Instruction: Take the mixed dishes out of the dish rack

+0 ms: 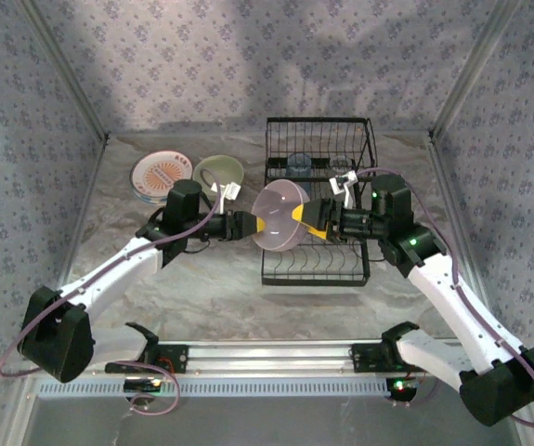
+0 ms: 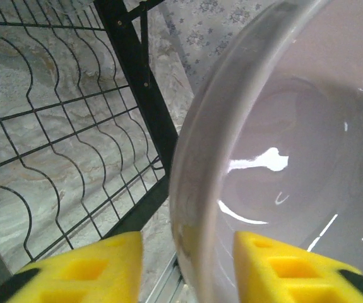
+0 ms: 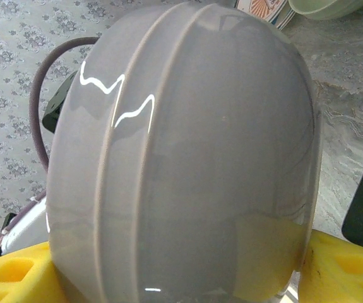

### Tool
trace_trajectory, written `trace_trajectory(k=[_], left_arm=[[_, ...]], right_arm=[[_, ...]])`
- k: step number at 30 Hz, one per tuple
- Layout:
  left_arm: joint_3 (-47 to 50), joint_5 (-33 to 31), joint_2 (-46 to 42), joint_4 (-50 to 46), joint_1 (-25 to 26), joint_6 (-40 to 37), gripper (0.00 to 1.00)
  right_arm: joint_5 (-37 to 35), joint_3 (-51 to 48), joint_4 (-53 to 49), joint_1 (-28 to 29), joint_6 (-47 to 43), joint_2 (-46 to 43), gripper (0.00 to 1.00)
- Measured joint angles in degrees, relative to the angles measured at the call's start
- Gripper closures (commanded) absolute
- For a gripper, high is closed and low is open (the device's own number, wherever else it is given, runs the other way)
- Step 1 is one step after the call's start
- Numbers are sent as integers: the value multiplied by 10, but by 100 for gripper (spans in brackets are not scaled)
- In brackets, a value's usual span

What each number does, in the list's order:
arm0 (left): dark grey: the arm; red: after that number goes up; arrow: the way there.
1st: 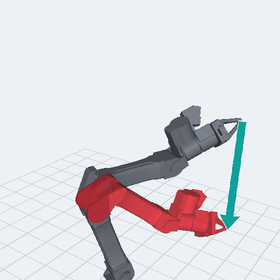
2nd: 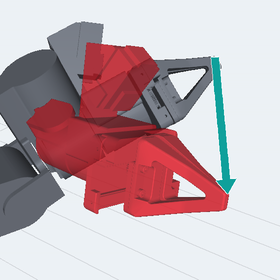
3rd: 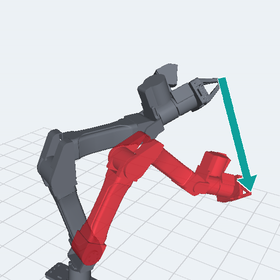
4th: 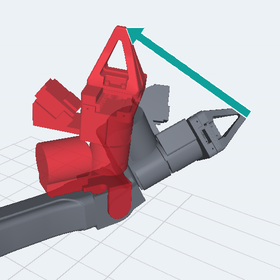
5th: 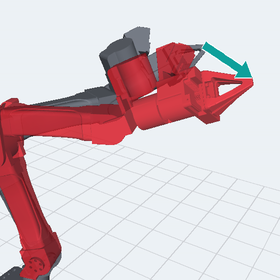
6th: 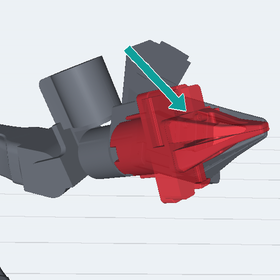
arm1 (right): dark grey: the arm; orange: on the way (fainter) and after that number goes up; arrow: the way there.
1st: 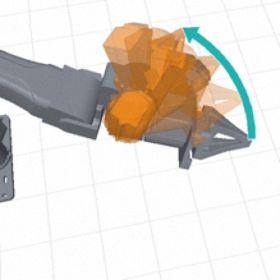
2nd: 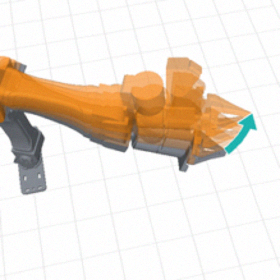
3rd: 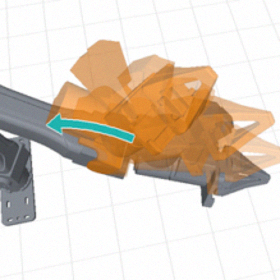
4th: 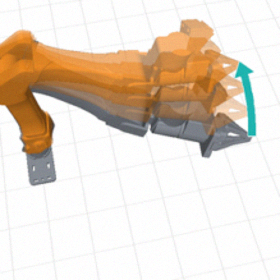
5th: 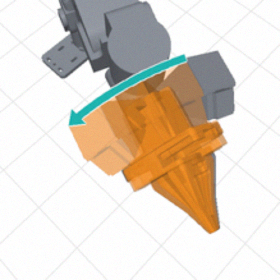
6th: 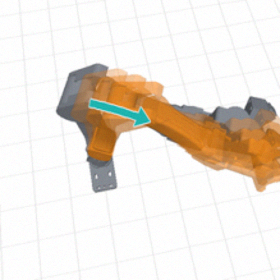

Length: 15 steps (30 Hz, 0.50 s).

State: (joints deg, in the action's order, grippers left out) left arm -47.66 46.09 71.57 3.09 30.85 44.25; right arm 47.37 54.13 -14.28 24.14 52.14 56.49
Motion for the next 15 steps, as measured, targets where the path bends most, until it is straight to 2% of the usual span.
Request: trace_trajectory(k=[10, 15], left_arm=[[-1, -15, 2, 12, -3, 66, 100], [-1, -31, 2, 4, -3, 79, 100]], right_arm=[[-7, -5, 5, 8, -16, 3, 26], [-12, -6, 14, 11, -21, 12, 24]])
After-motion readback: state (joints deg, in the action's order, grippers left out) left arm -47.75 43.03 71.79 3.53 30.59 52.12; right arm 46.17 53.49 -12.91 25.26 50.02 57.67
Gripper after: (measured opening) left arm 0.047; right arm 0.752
